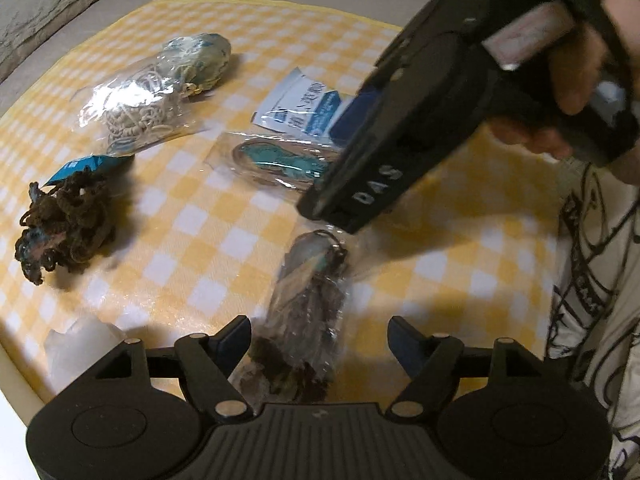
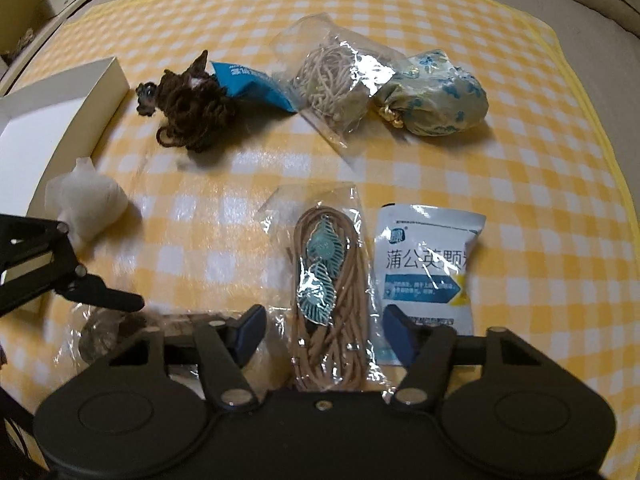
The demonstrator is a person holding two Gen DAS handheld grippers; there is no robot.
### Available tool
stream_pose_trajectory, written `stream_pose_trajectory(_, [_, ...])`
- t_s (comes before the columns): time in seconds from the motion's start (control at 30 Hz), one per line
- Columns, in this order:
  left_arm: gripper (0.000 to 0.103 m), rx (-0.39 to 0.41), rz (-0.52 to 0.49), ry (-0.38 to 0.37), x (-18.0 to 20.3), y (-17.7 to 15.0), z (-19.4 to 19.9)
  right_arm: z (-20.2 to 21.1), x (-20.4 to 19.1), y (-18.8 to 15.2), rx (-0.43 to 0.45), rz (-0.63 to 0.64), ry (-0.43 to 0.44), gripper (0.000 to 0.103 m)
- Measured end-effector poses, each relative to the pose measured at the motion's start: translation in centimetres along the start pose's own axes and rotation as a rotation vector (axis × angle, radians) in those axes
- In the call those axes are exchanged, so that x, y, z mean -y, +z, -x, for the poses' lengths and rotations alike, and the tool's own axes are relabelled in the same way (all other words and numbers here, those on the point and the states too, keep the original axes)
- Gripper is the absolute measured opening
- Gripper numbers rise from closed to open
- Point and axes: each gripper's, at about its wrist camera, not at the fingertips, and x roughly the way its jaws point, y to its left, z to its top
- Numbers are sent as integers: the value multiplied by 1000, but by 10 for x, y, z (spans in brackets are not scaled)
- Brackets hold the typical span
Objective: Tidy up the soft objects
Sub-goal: 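Grasp the bagged brown cord with the left tool while the right tool grasps the bagged tan cord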
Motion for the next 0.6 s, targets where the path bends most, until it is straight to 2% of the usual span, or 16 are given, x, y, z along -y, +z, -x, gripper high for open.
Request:
stream_pose_trajectory(0.03, [76, 1, 16, -1, -3, -2, -2, 0, 0, 0, -2, 6, 2, 64])
stream_pose_trajectory(0.07, [75, 54, 29, -13, -7, -5, -4, 1, 0, 0, -4, 11, 3, 63])
stream_pose_trajectory(0.2, [74, 67, 133, -82, -23, -19, -6, 4, -1, -2, -5, 21, 14, 57])
stream_pose_trajectory(0.37, [74, 69, 197, -159, -33, -30, -7, 9, 2, -3, 4, 16, 27, 48])
stream_pose_trajectory(0.47, [73, 63, 204, -144, -33, -30, -9, 10, 2, -5, 6, 18, 26, 49])
stream_pose_trajectory(0.53, [72, 60, 198, -127, -31, -29, -11, 10, 2, -7, 8, 20, 19, 53])
stream_pose_trajectory(0.6, [71, 57, 190, -112, -29, -26, -13, 8, 2, -8, 4, 26, 11, 61])
